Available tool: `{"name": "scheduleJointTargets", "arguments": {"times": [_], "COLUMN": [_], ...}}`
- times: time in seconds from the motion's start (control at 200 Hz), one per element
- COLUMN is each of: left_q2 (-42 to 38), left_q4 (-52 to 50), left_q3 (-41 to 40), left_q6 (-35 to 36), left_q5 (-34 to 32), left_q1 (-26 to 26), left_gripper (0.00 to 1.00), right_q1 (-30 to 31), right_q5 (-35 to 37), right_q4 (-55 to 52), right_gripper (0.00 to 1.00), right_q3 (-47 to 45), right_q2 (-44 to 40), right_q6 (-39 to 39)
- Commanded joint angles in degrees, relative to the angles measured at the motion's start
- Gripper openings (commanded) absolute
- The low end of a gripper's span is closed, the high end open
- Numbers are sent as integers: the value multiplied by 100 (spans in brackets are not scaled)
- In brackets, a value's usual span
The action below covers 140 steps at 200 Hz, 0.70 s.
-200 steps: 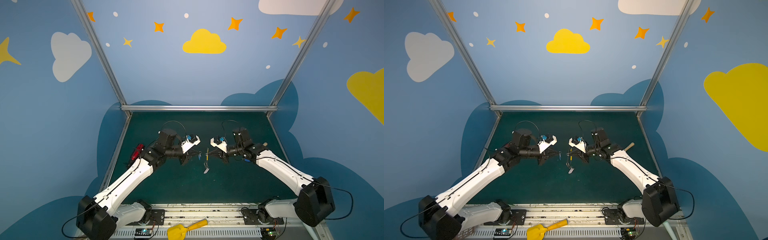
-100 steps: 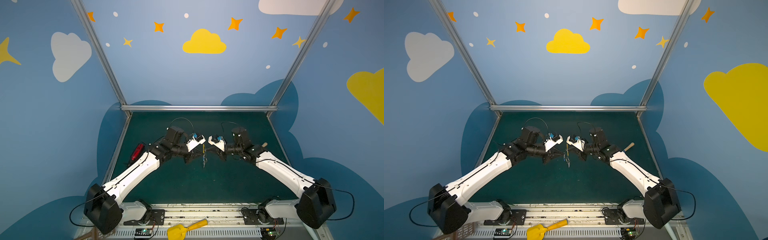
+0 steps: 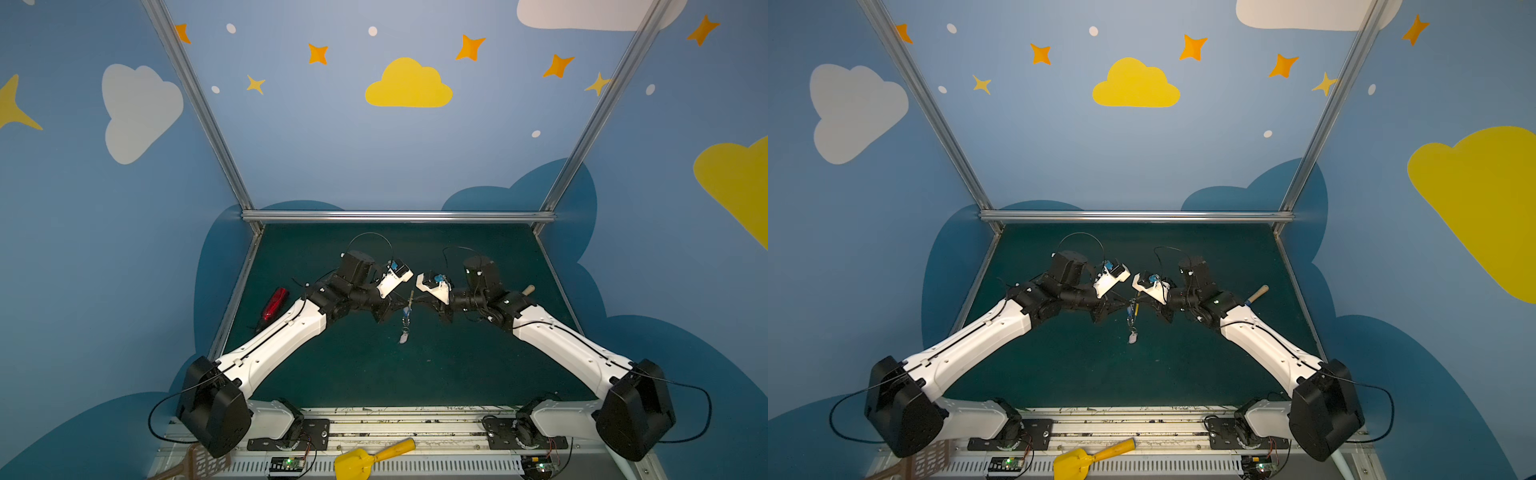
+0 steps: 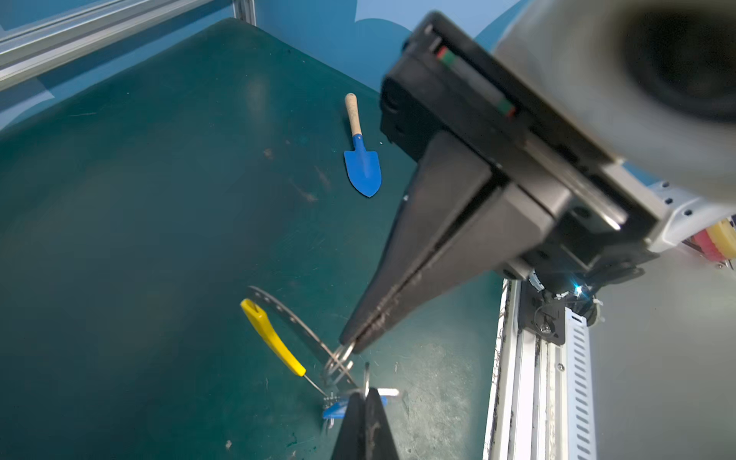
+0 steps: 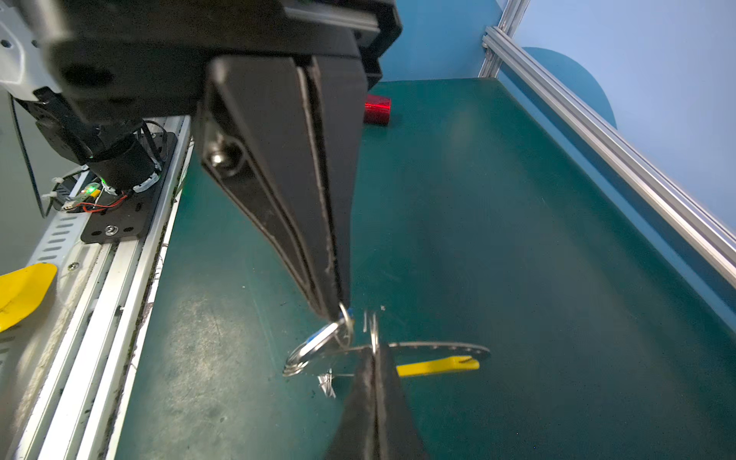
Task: Attach keys to a key ring
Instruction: Insert the key into the keyring.
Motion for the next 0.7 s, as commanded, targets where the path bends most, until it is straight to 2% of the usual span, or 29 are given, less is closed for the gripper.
{"name": "scheduleJointTargets", "arguments": {"times": [0.0, 0.696], "left_q2": [68, 442], "left_q4": [-98, -556], "left_q3": [178, 491], "left_q6": [-144, -296], "left_q5": [-163, -521], "left_q1": [-24, -35], "left_gripper": [3, 3], "right_q1": [42, 96], "right_q5": [11, 194], "right_q4": [98, 21], "right_gripper": [0, 0], "right_q3": [-64, -152], "right_q2": [-170, -284], "right_q6": [-46, -329]}}
